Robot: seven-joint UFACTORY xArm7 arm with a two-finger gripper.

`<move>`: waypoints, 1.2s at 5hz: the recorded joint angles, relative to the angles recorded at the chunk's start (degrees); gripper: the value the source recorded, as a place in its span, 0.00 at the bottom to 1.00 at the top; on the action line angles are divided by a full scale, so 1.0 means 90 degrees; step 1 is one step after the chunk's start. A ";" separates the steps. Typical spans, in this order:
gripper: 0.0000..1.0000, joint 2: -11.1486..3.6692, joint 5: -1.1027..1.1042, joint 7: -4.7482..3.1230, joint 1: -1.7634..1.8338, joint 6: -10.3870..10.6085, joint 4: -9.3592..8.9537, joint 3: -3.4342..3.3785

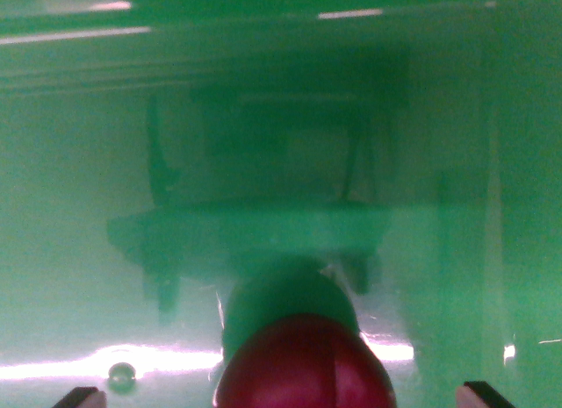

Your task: Pick fruit

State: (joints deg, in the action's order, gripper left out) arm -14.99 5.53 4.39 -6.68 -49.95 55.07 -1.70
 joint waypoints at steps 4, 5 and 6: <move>1.00 -0.0142 0.0041 0.0083 -0.0038 0.0501 -0.0411 0.0029; 1.00 -0.0142 0.0041 0.0083 -0.0038 0.0501 -0.0411 0.0029; 1.00 -0.0142 0.0041 0.0083 -0.0038 0.0501 -0.0411 0.0029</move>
State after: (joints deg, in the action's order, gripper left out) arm -16.27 5.90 5.13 -7.02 -45.44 51.37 -1.44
